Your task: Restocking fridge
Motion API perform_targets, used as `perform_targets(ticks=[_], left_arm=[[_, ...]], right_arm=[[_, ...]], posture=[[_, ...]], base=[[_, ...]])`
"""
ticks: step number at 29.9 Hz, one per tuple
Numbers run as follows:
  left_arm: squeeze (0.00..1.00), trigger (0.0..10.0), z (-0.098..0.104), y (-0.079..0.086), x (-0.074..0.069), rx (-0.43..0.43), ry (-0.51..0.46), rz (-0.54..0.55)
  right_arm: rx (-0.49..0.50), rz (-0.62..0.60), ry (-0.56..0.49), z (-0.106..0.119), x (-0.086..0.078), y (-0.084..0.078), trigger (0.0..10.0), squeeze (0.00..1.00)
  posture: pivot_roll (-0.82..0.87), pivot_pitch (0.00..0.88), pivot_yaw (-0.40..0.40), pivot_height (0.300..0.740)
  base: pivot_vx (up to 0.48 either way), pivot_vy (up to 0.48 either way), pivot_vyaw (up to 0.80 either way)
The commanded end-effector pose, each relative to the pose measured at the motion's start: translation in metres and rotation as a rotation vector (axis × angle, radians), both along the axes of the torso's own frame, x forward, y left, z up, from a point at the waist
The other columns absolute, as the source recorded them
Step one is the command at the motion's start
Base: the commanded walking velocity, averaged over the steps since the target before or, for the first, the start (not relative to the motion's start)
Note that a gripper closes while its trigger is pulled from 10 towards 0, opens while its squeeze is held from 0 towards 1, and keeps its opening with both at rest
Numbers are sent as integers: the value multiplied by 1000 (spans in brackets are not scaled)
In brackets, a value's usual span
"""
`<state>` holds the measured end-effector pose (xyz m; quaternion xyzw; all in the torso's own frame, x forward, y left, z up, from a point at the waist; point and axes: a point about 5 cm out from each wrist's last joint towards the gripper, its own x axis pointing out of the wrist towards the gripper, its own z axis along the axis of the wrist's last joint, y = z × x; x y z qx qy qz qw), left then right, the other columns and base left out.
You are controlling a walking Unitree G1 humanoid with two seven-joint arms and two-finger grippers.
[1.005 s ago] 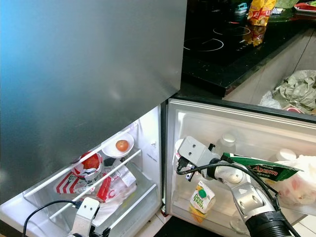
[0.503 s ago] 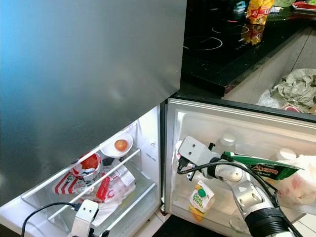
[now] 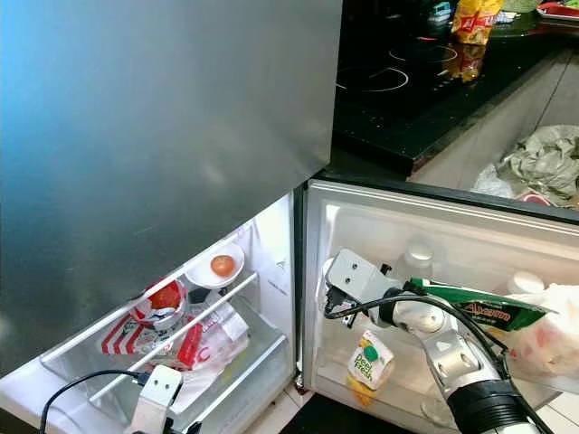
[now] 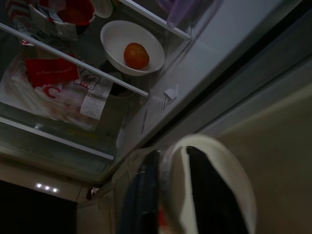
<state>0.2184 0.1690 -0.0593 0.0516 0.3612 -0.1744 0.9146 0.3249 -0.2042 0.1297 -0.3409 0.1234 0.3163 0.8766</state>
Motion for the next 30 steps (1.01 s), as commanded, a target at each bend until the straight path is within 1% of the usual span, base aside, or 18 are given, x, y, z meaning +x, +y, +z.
perform_targets(ticks=[1, 8, 11, 12, 13, 14, 16, 17, 18, 19, 21, 22, 23, 24, 25, 26, 28, 30], left_arm=[[0, 10000, -3, 7, -4, 28, 29, -2], [0, 10000, -1, 6, -2, 23, 18, -2], [0, 10000, -1, 6, -2, 23, 16, -2], [0, 10000, -1, 6, -2, 22, 16, -2], [0, 10000, -1, 6, -2, 22, 15, -2], [0, 10000, -1, 7, -2, 22, 14, -2], [0, 10000, -1, 7, -2, 21, 11, -1], [0, 10000, -1, 7, -2, 21, 11, -1], [0, 10000, -1, 7, -2, 21, 10, 0], [0, 10000, -1, 7, -2, 21, 10, 0], [0, 10000, -1, 8, -2, 21, 10, -1], [0, 10000, -1, 8, -2, 21, 10, -1], [0, 10000, -1, 8, -2, 22, 10, -4], [0, 10000, -1, 8, -2, 22, 10, -5], [0, 10000, -1, 8, -2, 22, 10, -5], [0, 10000, 0, 8, -2, 22, 10, -6], [0, 10000, 0, 8, -2, 22, 10, -8], [0, 10000, 0, 7, -1, 21, 9, -9]], right_arm=[[31, 0, 12, -1, 0, 1, 10000, 1000], [52, 10, 6, 4, 1, 3, 10000, 1000], [59, 32, -3, 11, 0, 5, 10000, 1000], [60, 40, 1, 13, 0, 5, 10000, 682], [58, 53, 9, 15, -2, 5, 10000, 682], [54, 74, 27, 17, -4, 5, 10000, 0], [47, 126, 79, 23, -12, 4, 10000, 0], [47, 126, 79, 23, -12, 4, 10000, 0], [55, 161, 115, 30, -18, 3, 10000, 0], [55, 161, 115, 30, -18, 3, 10000, 0], [83, 208, 138, 43, -26, 1, 10000, 0], [83, 208, 138, 43, -26, 1, 10000, 0], [123, 242, 151, 58, -33, 0, 10000, 0], [135, 253, 152, 63, -35, -1, 10000, 0], [135, 253, 152, 63, -35, -1, 10000, 0], [150, 265, 152, 69, -38, -2, 10000, 0], [158, 271, 153, 74, -40, -2, 10000, 0], [170, 287, 153, 84, -45, -4, 10000, 0]], posture=[[-207, 75, 73, 740], [-202, 71, 68, 740], [-203, 70, 68, 740], [-203, 68, 68, 740], [-203, 68, 68, 740], [-202, 68, 66, 740], [-202, 68, 66, 740], [-202, 68, 66, 740], [-203, 67, 68, 740], [-203, 67, 68, 740], [-203, 67, 68, 740], [-203, 67, 68, 740], [-203, 67, 68, 740], [-203, 67, 68, 740], [-203, 67, 68, 740], [-203, 67, 68, 740], [-203, 67, 68, 740], [-208, 64, 80, 740]], base=[[0, 0, 0], [0, 0, 0], [0, 0, 0], [0, 0, 0], [0, 0, 0], [0, 0, 0], [0, 0, 0], [0, 0, 0], [0, 0, 0], [0, 0, 0], [0, 0, 0], [0, 0, 0], [0, 0, 0], [0, 0, 0], [0, 0, 0], [0, 0, 0], [0, 0, 0], [0, 0, 0]])
